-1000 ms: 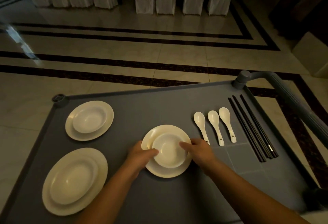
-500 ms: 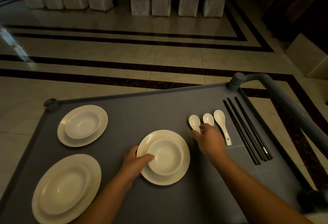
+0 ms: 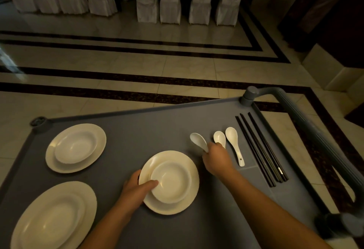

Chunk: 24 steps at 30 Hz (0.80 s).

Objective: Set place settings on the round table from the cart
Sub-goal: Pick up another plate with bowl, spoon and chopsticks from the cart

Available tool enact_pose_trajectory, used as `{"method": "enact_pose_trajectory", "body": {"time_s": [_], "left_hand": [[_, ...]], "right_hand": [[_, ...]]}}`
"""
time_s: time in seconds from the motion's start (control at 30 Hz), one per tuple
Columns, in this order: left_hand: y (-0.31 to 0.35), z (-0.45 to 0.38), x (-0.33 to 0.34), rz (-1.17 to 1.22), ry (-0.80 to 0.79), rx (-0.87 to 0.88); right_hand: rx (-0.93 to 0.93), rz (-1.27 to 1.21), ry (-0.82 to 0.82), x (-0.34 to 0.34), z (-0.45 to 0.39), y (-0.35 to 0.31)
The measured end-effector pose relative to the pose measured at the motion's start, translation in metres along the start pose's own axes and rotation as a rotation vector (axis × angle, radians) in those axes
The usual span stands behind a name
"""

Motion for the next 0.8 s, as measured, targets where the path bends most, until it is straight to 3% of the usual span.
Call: {"method": "enact_pose_trajectory", "body": {"time_s": [0.07, 0.13, 0.3, 0.4, 0.8], "left_hand": [[-0.001, -0.001, 0.000, 0.002, -0.005, -0.005], [0.000, 0.000, 0.000, 0.000, -0.001, -0.012], [0.001, 0.001, 0.000, 0.001, -0.006, -0.018], [-0.002, -0.003, 0.000, -0.007, -0.001, -0.016], [-0.005, -0.002, 0.002, -0.023, -0.013, 0.003]], "right_hand": [[-0.020, -0.121, 0.089, -0.020, 0.005, 0.014], [-0.013, -0.085, 0.208, -0.047, 0.005, 0.037], [0.230, -0.080, 0.393, -0.097, 0.005, 0.119], [0.343, -0.057, 0.314, -0.092, 0.002, 0.148], [0.349, 0.134, 0.100, -0.085, -0.021, 0.142]]}}
Point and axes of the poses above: each hand's wrist, its own z-axis away from the middle knuckle, its own x-axis out of the palm, y = z × x, the point moved 8 cm from there along -z, towards the middle knuckle, and after that the axes turned 8 degrees about -z, right-handed, at the moved point
